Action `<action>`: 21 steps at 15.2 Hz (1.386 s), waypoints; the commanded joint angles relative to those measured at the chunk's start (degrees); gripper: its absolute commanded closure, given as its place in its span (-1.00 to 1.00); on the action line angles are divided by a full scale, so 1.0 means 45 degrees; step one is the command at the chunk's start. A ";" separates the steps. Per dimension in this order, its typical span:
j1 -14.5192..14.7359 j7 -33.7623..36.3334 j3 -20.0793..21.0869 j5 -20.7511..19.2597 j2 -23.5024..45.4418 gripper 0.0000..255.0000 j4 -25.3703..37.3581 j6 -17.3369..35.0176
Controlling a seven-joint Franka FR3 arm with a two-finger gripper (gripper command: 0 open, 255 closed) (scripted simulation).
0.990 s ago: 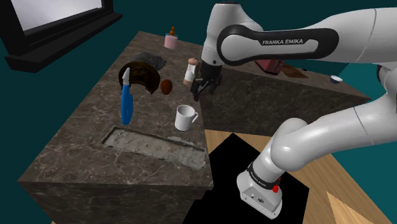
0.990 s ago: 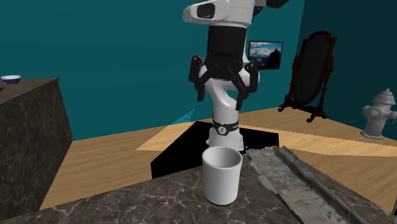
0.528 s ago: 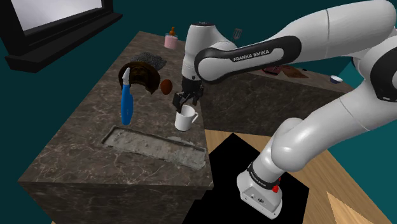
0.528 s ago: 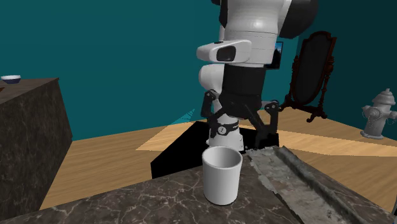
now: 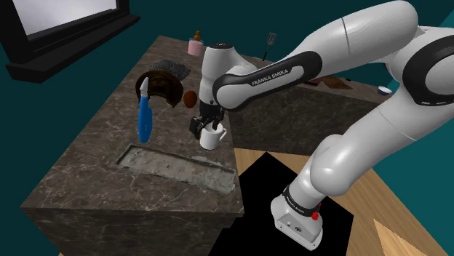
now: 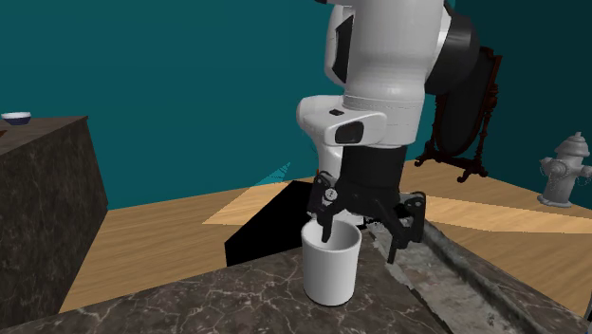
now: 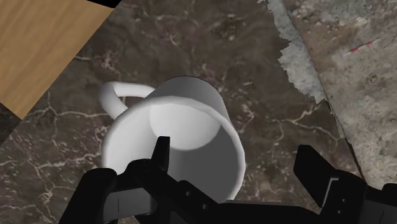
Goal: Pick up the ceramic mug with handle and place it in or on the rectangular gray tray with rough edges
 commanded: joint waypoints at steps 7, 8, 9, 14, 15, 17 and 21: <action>-0.0035 0.0060 0.0018 -0.0090 0.0308 -1.00 -0.0214 0.0524; -0.0035 0.0060 0.0018 -0.0090 0.0308 -1.00 -0.0214 0.0524; -0.0034 0.0060 0.0018 -0.0089 0.0305 -1.00 -0.0214 0.0520; -0.0034 0.0060 0.0018 -0.0089 0.0305 1.00 -0.0214 0.0520; -0.0035 0.0060 0.0018 -0.0090 0.0306 1.00 -0.0213 0.0520; -0.0034 0.0060 0.0018 -0.0090 0.0306 1.00 -0.0213 0.0520; -0.0017 -0.0007 -0.0007 -0.0023 0.0070 1.00 -0.0063 0.0140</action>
